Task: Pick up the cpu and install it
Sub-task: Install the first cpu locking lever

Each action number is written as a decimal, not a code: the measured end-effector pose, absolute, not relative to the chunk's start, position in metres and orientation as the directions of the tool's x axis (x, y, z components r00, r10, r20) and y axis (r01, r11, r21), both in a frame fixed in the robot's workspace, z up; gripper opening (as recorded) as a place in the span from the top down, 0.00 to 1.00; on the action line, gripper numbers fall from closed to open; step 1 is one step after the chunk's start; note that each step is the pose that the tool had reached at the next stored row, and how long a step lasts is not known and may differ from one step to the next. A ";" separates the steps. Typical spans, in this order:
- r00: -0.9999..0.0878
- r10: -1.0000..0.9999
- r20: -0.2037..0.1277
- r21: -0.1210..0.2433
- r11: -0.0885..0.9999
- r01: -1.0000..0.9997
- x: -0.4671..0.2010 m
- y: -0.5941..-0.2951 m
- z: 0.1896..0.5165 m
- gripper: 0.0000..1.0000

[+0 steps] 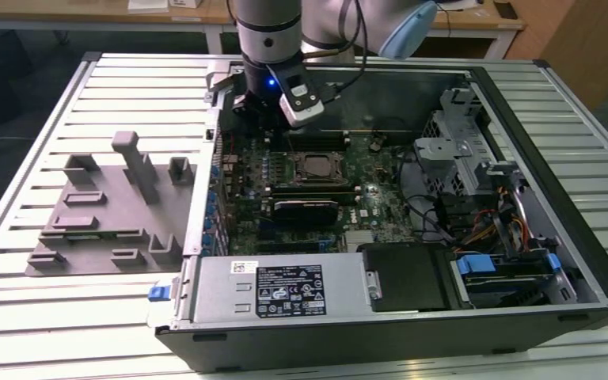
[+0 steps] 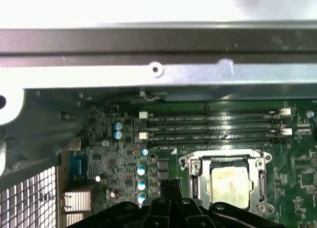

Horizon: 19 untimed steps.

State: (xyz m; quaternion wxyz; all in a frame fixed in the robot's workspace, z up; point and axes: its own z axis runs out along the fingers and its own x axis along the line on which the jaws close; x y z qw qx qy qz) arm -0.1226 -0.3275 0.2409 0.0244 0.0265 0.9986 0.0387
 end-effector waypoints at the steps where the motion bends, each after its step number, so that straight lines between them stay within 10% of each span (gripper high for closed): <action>1: -0.997 0.055 -0.046 0.086 0.995 0.051 -0.123 -0.327 0.241 0.89; 19: -0.997 0.059 -0.043 0.181 0.982 0.051 -0.129 -0.327 0.247 0.89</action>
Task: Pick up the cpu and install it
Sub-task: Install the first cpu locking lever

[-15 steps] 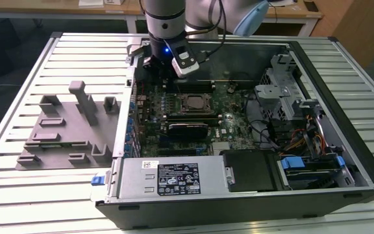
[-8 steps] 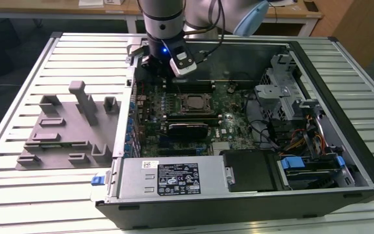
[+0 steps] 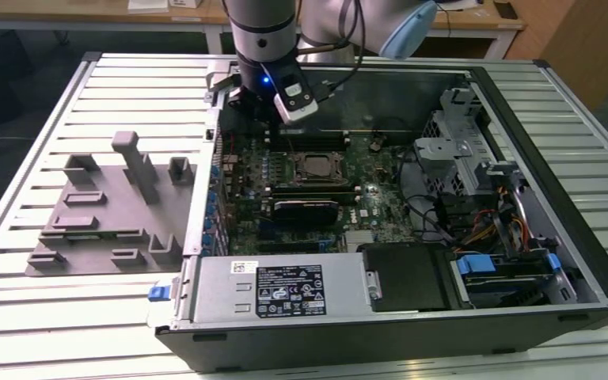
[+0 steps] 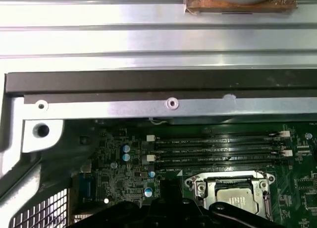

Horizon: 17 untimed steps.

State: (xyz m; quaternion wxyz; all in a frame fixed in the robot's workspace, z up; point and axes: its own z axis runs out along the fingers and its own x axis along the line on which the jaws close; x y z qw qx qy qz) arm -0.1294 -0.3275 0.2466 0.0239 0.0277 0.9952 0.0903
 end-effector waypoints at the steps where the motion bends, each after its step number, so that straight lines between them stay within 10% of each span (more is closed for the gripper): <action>1: -0.997 0.060 -0.042 0.186 0.981 0.051 -0.129 -0.327 0.247 0.89; 17: -0.997 0.061 -0.040 0.231 0.972 0.051 -0.129 -0.327 0.254 0.89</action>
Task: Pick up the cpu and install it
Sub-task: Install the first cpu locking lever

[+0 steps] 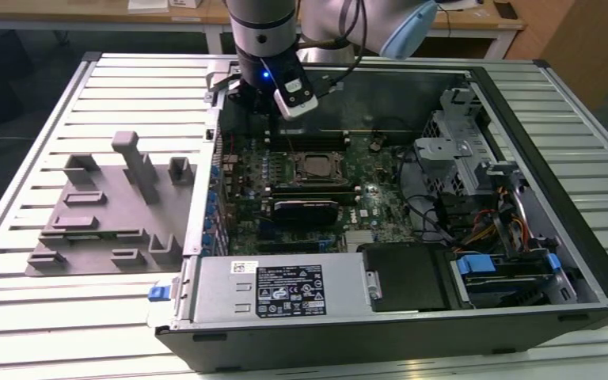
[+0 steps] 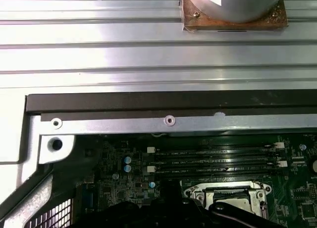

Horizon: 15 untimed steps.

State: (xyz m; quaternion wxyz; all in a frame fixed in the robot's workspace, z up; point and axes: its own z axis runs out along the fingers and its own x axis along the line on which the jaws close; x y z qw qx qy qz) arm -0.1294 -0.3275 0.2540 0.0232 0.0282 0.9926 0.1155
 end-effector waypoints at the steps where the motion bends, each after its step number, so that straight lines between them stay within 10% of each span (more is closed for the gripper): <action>1: -0.997 0.061 -0.040 0.230 0.972 0.051 -0.129 -0.327 0.254 0.89; 15: -0.998 0.061 -0.033 0.230 0.972 0.052 -0.105 -0.327 0.254 0.89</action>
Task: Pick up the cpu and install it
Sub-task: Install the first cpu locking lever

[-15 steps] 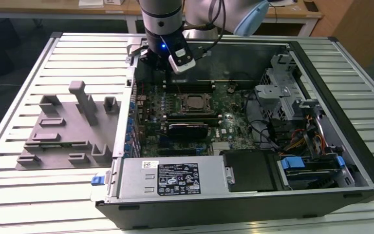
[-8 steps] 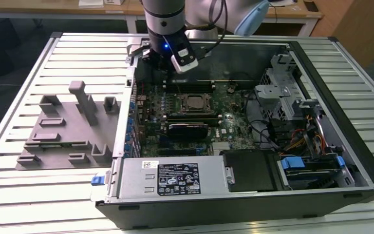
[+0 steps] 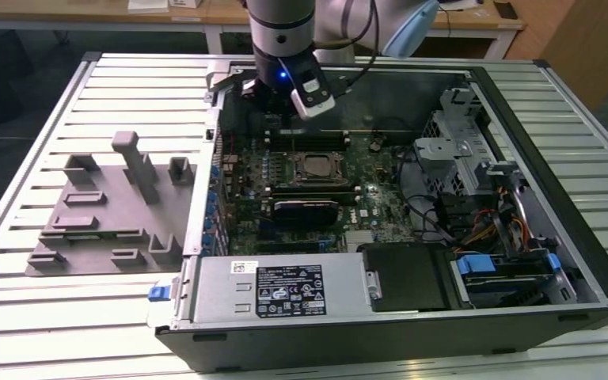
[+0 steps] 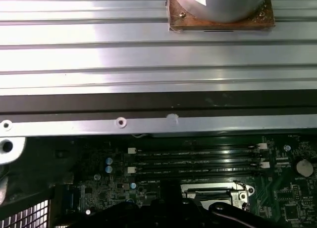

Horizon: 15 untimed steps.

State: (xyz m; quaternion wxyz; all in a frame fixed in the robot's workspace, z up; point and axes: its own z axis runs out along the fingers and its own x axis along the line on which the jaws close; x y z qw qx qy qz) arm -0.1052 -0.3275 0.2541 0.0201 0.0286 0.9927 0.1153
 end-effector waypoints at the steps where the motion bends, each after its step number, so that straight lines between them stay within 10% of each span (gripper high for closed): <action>1: -0.998 0.061 -0.032 0.230 0.972 0.052 -0.103 -0.327 0.254 0.89; 15: -0.998 0.061 -0.024 0.229 0.972 0.054 -0.069 -0.327 0.254 0.89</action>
